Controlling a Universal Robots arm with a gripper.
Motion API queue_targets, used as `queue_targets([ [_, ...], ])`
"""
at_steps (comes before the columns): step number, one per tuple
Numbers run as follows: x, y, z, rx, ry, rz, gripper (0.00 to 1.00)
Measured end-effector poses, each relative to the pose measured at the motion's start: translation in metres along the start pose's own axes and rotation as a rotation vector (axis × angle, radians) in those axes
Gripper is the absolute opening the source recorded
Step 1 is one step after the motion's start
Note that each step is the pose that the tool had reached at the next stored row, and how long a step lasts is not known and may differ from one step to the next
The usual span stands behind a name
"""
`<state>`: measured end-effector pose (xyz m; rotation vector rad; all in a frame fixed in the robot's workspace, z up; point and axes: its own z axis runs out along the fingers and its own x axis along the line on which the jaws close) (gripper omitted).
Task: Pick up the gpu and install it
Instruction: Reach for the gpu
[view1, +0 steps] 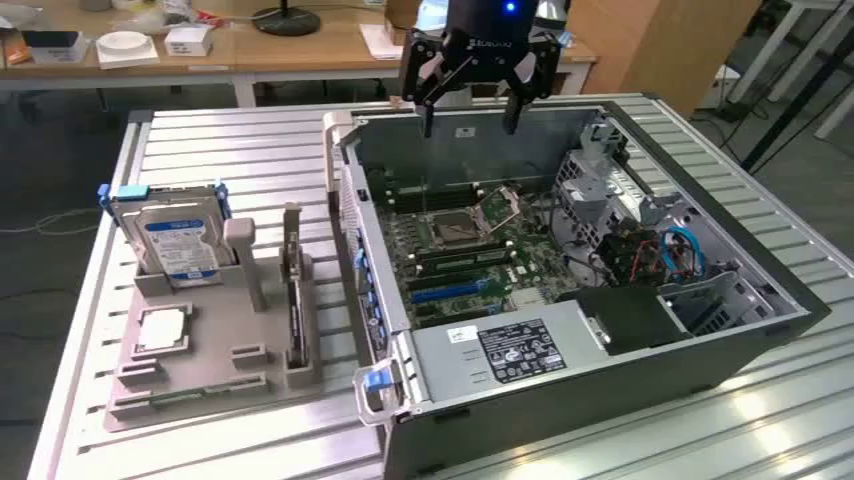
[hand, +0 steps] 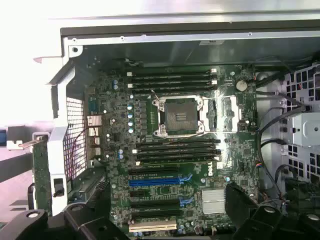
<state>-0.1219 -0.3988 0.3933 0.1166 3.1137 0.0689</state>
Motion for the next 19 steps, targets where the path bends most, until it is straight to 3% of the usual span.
queue_targets([
  [13,0.0000,0.0000,0.0000,0.0000,0.0000,0.000,0.99],
  [16,0.0000,0.0000,0.0000,0.0000,0.0000,0.000,0.91],
  [18,0.0000,0.0000,0.0000,0.0000,0.0000,0.000,0.79],
  [19,0.0000,0.0000,0.0000,0.0000,0.0000,0.000,0.79],
])
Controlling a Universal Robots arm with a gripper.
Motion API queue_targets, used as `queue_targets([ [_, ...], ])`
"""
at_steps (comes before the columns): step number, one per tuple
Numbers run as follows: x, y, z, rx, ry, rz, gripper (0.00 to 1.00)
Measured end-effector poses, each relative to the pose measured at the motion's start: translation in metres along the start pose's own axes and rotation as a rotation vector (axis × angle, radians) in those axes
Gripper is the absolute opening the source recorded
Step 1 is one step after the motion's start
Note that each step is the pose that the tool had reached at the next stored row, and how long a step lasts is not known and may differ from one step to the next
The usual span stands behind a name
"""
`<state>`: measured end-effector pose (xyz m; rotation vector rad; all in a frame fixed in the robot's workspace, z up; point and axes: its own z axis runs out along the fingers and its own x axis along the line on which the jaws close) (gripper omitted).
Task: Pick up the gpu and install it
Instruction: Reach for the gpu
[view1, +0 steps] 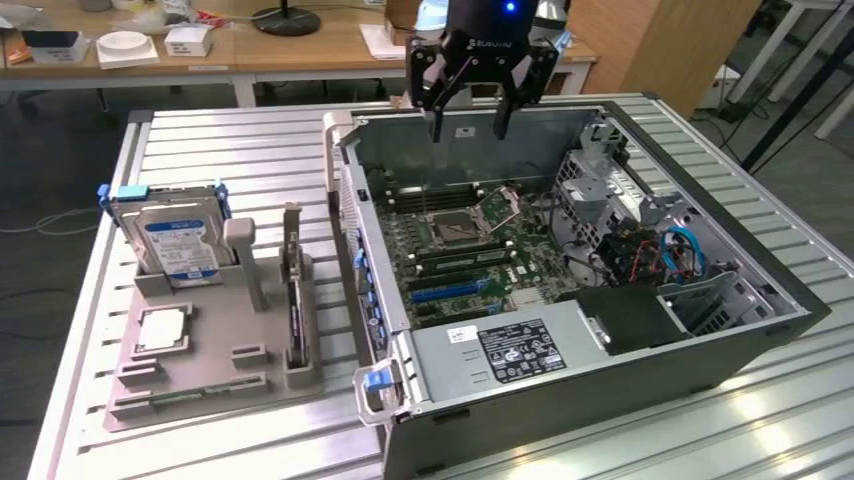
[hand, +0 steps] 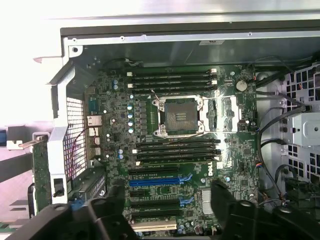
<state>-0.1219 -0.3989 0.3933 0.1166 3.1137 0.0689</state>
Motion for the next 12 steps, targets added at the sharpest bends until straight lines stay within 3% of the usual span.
queue_targets([
  [8,0.0000,0.0000,0.0000,0.0000,0.0001,0.000,0.44],
  [12,0.0000,0.0000,0.0000,0.0000,0.0000,0.000,0.32],
])
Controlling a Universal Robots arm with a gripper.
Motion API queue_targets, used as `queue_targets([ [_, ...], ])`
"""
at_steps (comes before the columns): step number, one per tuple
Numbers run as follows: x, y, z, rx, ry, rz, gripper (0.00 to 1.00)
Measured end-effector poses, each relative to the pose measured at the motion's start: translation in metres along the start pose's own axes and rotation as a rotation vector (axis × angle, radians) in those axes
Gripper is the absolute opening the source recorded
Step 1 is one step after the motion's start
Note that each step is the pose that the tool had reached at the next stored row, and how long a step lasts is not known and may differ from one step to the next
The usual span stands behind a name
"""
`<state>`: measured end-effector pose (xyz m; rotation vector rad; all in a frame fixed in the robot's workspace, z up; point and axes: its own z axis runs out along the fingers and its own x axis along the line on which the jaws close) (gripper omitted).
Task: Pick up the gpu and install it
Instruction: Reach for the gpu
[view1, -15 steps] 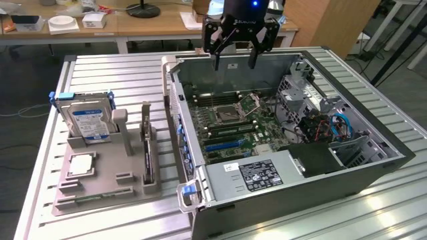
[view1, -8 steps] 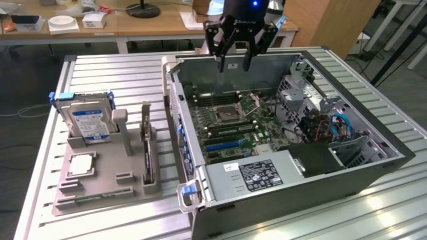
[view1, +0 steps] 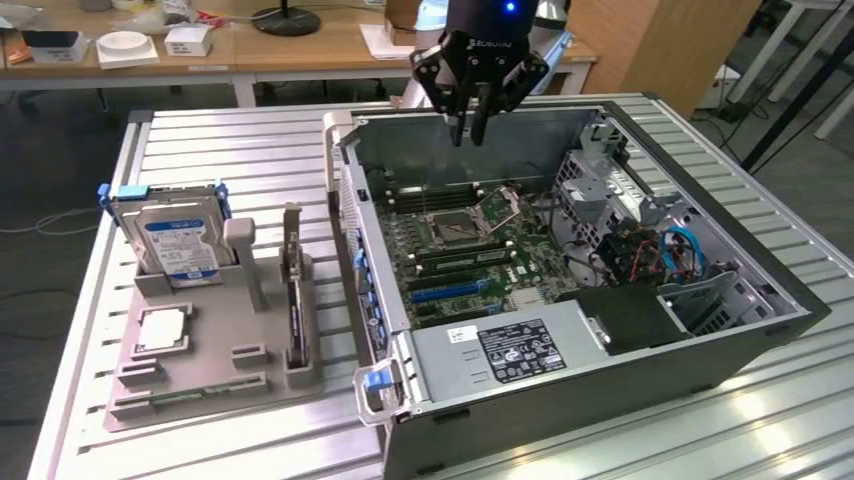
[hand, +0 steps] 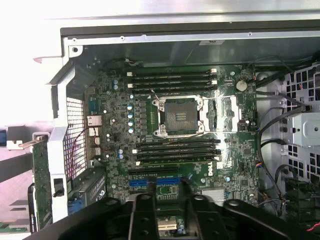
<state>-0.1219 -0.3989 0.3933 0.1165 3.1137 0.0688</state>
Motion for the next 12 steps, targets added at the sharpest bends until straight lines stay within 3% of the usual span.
queue_targets([
  [6,0.001,-0.0001,0.0001,0.0001,0.0005,0.000,0.11],
  [12,0.012,-0.0010,0.0011,0.0018,0.0059,0.000,0.11],
])
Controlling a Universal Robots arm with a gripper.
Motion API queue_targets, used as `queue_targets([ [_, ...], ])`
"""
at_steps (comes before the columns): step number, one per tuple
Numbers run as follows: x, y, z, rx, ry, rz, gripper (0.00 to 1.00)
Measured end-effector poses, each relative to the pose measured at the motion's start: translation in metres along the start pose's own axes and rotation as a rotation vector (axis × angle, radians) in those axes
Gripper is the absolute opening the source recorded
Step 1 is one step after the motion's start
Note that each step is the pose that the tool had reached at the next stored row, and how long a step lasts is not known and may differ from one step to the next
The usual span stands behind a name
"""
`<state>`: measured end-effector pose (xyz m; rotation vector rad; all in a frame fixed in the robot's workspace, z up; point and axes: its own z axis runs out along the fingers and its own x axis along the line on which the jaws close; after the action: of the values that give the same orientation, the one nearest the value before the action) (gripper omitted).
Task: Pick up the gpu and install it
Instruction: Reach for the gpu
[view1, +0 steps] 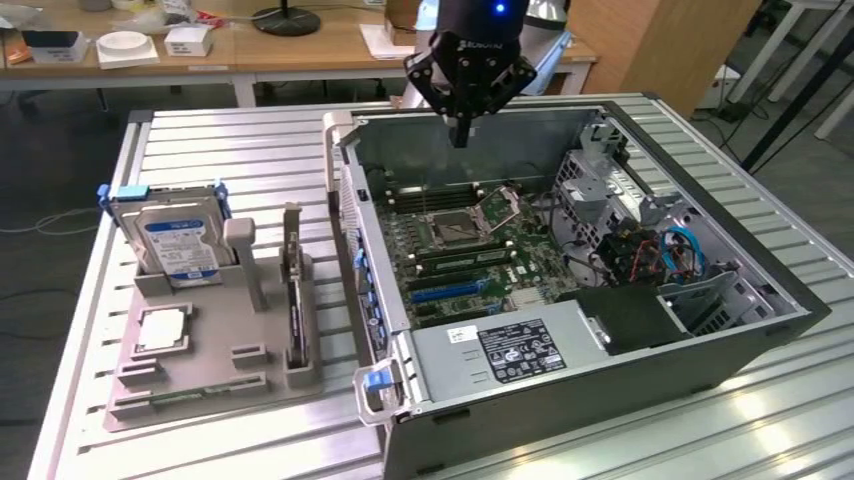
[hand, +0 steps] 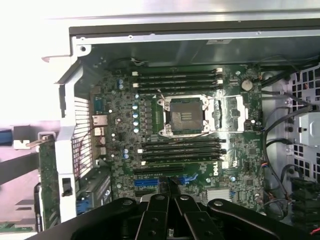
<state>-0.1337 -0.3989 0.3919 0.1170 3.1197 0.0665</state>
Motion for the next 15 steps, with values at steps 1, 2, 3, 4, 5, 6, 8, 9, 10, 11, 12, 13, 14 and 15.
queue_targets([
  [1,0.002,-0.0002,0.0004,0.0003,0.0011,0.000,0.11],
  [2,0.004,-0.0003,0.0007,0.0005,0.0027,0.000,0.11],
  [3,0.005,-0.0004,0.0010,0.0008,0.0042,0.000,0.11],
  [4,0.006,-0.0005,0.0014,0.0011,0.0051,0.000,0.11],
  [5,0.008,-0.0006,0.0018,0.0012,0.0059,0.000,0.11],
  [6,0.009,-0.0008,0.0023,0.0012,0.0065,0.000,0.11],
  [8,0.012,-0.0010,0.0031,0.0012,0.0082,0.000,0.11],
  [9,0.013,-0.0011,0.0034,0.0013,0.0089,0.000,0.11],
  [10,0.015,-0.0012,0.0037,0.0013,0.0094,0.000,0.11],
  [11,0.016,-0.0014,0.0040,0.0013,0.0097,0.000,0.11],
  [12,0.018,-0.0015,0.0041,0.0014,0.0101,0.000,0.11],
  [13,0.021,-0.0017,0.0043,0.0014,0.0105,0.000,0.11],
  [14,0.023,-0.0019,0.0045,0.0014,0.0110,0.000,0.11],
  [15,0.025,-0.0021,0.0045,0.0015,0.0118,0.000,0.11],
])
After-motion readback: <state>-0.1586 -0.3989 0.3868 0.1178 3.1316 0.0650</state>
